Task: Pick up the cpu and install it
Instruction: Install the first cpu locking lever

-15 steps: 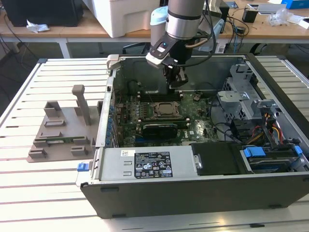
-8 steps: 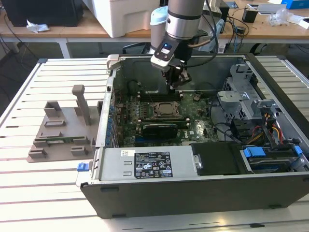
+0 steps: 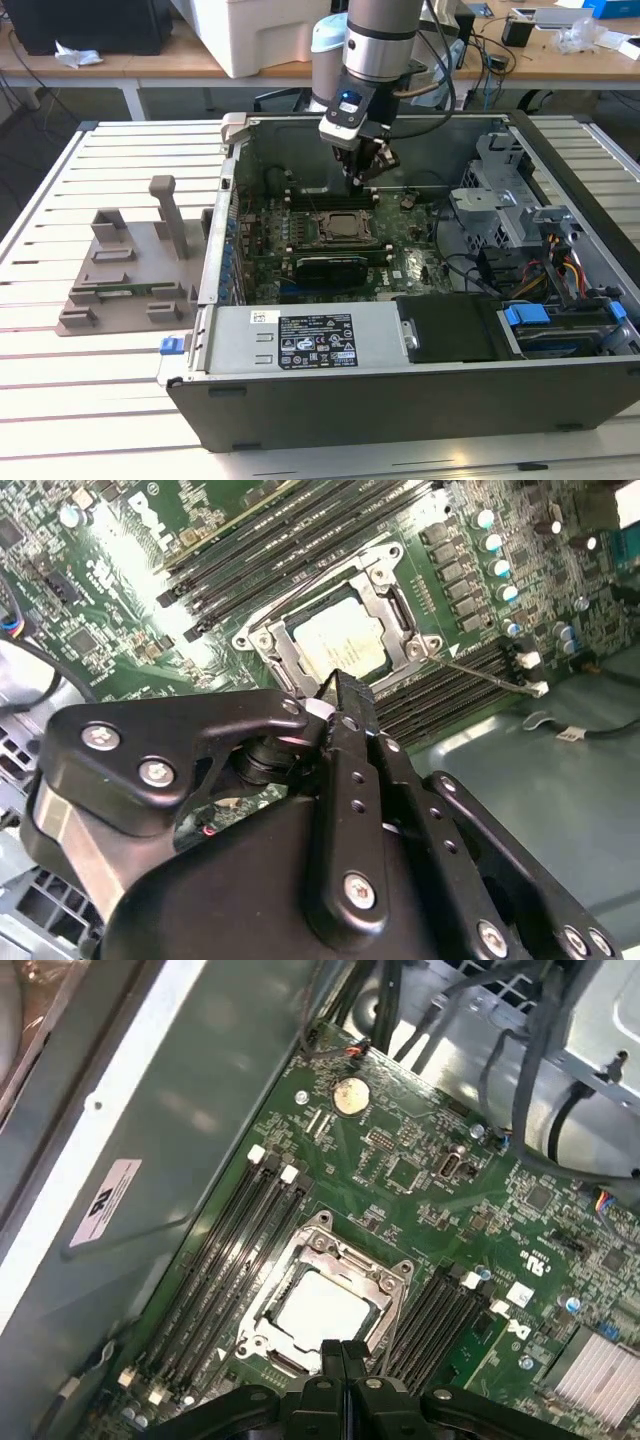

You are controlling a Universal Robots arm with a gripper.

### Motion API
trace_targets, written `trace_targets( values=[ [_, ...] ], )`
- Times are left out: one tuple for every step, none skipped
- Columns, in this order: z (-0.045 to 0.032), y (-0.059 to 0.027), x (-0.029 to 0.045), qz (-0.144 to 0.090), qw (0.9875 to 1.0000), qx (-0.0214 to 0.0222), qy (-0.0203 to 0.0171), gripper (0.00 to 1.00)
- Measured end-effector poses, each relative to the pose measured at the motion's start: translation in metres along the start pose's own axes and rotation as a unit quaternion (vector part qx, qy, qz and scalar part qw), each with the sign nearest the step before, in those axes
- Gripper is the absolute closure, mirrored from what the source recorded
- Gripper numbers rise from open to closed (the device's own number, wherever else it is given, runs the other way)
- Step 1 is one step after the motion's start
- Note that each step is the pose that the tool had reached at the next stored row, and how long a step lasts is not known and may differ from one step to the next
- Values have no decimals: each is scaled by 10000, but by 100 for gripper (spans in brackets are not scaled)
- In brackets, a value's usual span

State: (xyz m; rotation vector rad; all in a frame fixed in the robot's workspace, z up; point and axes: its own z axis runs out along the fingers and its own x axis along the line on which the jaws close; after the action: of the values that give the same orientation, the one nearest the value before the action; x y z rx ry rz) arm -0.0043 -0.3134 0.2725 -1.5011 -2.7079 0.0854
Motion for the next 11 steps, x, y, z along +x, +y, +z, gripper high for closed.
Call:
trace_targets(
  values=[
    [0, 0, 0, -138, 9999, 2, -10, 89],
    [0, 0, 0, -226, 9997, 3, -16, 89],
    [0, 0, 0, -276, 9996, 3, -19, 89],
    [0, 0, 0, -320, 9995, 4, -22, 89],
    [0, 0, 0, -421, 9991, 5, -29, 89],
    [0, 0, 0, -518, 9987, 6, -36, 89],
    [0, 0, 0, -620, 9981, 8, -43, 89],
    [0, 0, 0, -720, 9974, 9, -50, 89],
    [0, 0, 0, -823, 9966, 10, -57, 89],
    [0, 0, 0, -922, 9957, 11, -64, 89],
    [0, 0, 0, -1004, 9949, 12, -70, 89]
  ],
)
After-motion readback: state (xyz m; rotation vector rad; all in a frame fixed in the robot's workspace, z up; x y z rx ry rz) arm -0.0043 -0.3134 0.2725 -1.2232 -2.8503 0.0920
